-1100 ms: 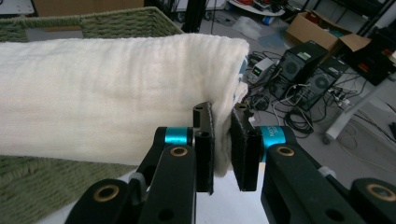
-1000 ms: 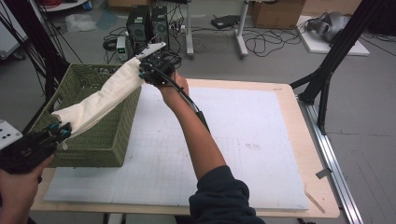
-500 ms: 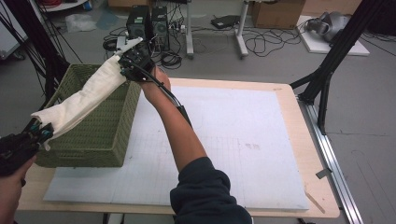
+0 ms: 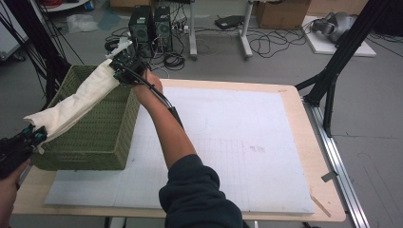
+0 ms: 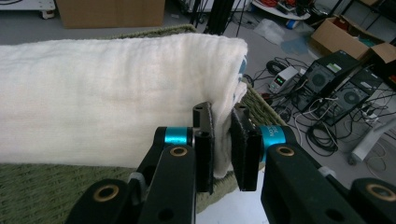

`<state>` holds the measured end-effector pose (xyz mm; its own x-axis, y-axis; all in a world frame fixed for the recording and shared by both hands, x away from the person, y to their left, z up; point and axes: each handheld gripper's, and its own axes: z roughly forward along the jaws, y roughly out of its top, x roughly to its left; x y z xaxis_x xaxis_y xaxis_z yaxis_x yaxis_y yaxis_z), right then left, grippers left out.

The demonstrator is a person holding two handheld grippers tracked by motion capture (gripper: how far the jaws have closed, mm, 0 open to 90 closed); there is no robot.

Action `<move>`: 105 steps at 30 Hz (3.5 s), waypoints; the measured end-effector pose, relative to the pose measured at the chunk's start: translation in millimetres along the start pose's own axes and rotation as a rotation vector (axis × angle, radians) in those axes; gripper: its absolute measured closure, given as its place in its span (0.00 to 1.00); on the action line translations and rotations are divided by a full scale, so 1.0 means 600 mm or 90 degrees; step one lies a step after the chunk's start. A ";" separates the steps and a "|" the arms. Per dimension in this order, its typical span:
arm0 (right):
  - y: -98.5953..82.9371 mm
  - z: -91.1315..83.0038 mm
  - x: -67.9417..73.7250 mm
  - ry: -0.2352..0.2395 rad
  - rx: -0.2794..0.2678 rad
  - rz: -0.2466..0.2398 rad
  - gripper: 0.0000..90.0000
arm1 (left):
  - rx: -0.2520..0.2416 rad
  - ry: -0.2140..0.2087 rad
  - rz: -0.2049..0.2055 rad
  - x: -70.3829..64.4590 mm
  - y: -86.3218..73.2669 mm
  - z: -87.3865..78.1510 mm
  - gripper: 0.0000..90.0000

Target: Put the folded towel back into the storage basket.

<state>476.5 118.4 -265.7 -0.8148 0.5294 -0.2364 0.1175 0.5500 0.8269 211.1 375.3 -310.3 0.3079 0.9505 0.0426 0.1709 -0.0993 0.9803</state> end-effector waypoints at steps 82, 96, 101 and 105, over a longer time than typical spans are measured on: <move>-0.503 -0.503 -0.093 -0.126 -0.029 0.212 0.13 | 0.015 -0.359 0.001 -0.323 0.017 0.259 0.25; -0.579 -0.539 -0.081 -0.179 -0.027 0.253 0.12 | 0.039 -0.366 0.002 -0.357 -0.035 0.282 0.26; -0.601 -0.537 -0.067 -0.180 -0.029 0.270 0.12 | 0.048 -0.369 0.003 -0.357 -0.047 0.285 0.26; -0.608 -0.534 -0.059 -0.184 -0.016 0.268 0.12 | 0.049 -0.371 0.005 -0.355 -0.051 0.284 0.26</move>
<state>280.8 -307.8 -395.6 -0.5094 0.8605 -0.0089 0.3856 0.2375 0.8916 299.9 125.8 -382.6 0.7692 0.6335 -0.0842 0.2274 -0.1481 0.9625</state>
